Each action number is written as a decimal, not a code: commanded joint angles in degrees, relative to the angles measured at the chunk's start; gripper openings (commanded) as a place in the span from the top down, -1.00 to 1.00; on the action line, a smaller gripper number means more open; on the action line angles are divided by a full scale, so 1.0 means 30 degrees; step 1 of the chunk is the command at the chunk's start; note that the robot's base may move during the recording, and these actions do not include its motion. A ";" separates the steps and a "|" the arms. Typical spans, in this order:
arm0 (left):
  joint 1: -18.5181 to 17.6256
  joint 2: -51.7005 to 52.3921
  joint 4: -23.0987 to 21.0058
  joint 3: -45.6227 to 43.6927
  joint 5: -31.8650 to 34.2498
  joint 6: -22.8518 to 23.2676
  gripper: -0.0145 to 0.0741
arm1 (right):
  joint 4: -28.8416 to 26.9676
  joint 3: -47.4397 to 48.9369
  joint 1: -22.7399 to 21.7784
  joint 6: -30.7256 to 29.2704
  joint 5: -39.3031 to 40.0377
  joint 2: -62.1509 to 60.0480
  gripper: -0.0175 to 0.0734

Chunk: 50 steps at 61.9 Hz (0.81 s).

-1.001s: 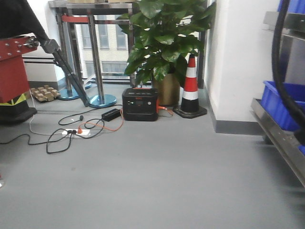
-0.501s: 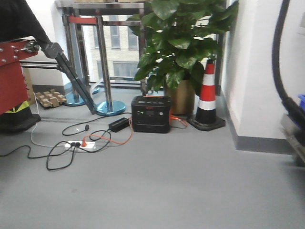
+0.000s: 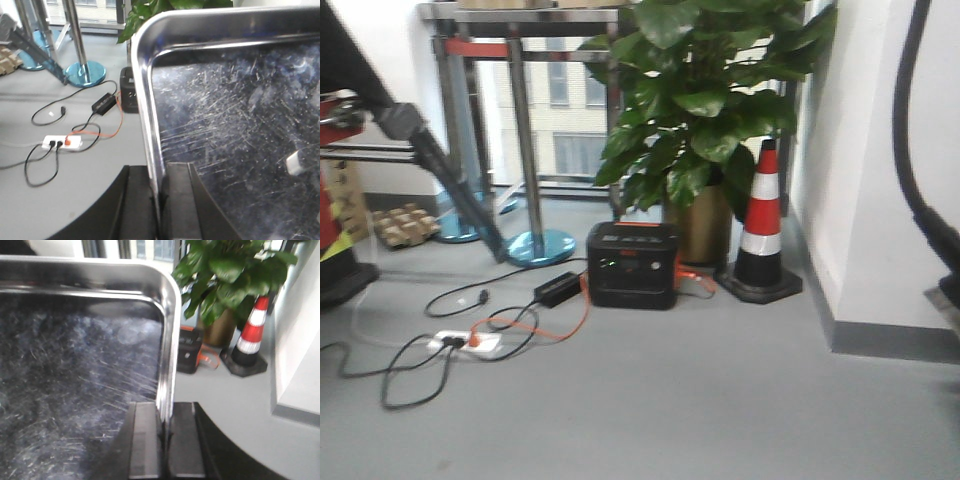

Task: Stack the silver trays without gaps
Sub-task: 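Drive the base past the plant toward the second shelf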

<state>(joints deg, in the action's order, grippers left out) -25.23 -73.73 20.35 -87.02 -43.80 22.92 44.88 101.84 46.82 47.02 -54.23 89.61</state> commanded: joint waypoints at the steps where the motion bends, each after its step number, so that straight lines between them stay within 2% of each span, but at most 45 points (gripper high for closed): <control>1: -0.0376 0.0033 -0.0873 -0.0067 0.1106 -0.0490 0.71 | -0.0052 0.0096 0.0220 -0.0302 0.3424 -0.0020 0.77; 27: -0.0376 0.0033 -0.0873 -0.0067 0.1106 -0.0490 0.71 | -0.0052 0.0096 0.0220 -0.0302 0.7233 -0.0020 0.77; 50: -0.0376 0.0033 -0.0873 -0.0067 0.1106 -0.0490 0.71 | -0.0052 0.0096 0.0220 -0.0302 0.9291 -0.0020 0.77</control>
<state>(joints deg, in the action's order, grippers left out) -24.74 -73.24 20.76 -87.02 -47.30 23.58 47.94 101.75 45.80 46.37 -39.70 89.29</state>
